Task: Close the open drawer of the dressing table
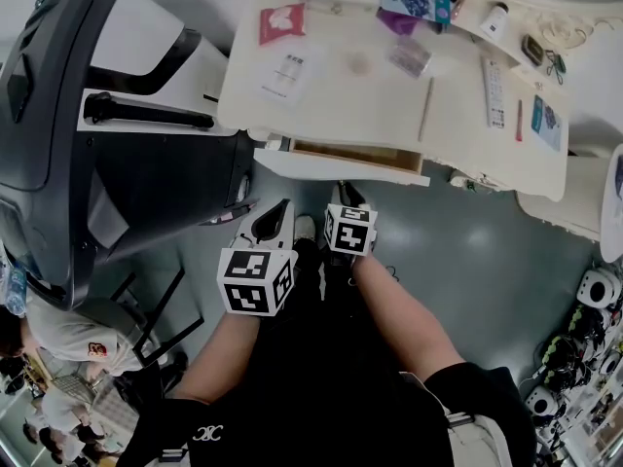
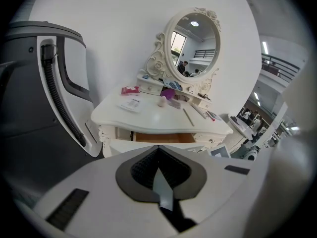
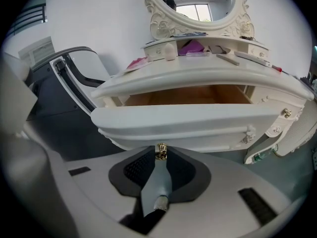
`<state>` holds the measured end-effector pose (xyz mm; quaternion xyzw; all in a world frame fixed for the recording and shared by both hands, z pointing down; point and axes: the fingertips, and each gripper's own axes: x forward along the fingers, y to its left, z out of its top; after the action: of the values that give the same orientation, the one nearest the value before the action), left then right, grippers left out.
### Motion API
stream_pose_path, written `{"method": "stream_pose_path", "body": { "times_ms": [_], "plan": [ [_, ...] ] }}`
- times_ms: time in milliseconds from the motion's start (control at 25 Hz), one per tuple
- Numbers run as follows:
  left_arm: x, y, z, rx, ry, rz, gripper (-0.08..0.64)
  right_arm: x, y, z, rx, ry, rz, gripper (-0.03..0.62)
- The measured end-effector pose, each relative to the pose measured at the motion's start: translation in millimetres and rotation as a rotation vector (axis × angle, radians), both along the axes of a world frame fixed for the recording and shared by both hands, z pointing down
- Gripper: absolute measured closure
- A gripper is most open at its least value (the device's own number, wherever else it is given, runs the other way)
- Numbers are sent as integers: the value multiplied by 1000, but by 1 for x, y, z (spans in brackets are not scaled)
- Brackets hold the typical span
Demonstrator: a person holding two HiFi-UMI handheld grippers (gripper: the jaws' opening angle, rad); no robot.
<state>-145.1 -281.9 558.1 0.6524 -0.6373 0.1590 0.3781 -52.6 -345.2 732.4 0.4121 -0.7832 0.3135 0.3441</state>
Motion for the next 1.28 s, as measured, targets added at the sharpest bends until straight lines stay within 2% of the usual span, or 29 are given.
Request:
{"method": "stream_pose_path", "body": {
  "times_ms": [320, 720, 880, 1000, 1160, 1280],
  "plan": [
    [-9, -16, -6, -5, -18, -45, 560, -12, -48, 0, 40, -5, -7, 514],
    [-18, -19, -8, -18, -33, -81, 560, -22, -88, -1, 35, -69, 83, 512],
    [-20, -22, -10, -13, -39, -78, 560, -23, -86, -3, 96, -23, 21, 517],
    [-20, -25, -14, -1, -41, -74, 560, -24, -83, -8, 118, 3, -39, 580],
    [-18, -29, -21, 19, -40, -64, 560, -21, -67, -24, 115, -38, -99, 580],
    [-14, -38, -34, 53, -46, -37, 560, -10, -60, -45, 126, -78, -96, 580]
  ]
}}
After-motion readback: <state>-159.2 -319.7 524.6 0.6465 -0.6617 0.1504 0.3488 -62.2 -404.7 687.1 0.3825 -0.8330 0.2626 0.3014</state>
